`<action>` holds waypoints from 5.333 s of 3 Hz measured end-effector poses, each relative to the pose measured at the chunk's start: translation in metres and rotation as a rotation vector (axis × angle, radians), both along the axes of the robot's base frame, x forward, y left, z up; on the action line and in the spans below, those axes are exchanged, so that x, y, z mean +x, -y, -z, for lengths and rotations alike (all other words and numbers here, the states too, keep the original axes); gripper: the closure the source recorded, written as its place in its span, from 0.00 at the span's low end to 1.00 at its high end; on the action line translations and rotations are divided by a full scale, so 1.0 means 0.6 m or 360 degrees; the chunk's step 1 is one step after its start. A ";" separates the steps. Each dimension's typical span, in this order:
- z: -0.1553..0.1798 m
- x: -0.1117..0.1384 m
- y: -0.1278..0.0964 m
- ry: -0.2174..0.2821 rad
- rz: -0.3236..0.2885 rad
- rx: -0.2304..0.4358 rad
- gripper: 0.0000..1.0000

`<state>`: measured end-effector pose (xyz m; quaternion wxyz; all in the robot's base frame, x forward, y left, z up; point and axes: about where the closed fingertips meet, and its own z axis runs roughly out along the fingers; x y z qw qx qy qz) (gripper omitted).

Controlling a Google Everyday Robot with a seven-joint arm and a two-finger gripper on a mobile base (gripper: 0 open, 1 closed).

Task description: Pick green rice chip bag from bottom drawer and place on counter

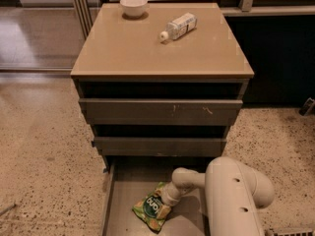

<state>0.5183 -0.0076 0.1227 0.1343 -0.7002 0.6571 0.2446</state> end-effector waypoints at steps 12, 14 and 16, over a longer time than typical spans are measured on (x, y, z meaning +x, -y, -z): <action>-0.711 0.102 0.156 0.0552 0.0071 0.0551 1.00; -0.793 0.086 0.184 0.0639 0.0076 0.0479 1.00; -0.916 -0.021 0.263 0.0582 0.0172 0.0522 1.00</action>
Offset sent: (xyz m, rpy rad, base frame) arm 0.0000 0.0000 0.0000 0.0000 0.0000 0.0000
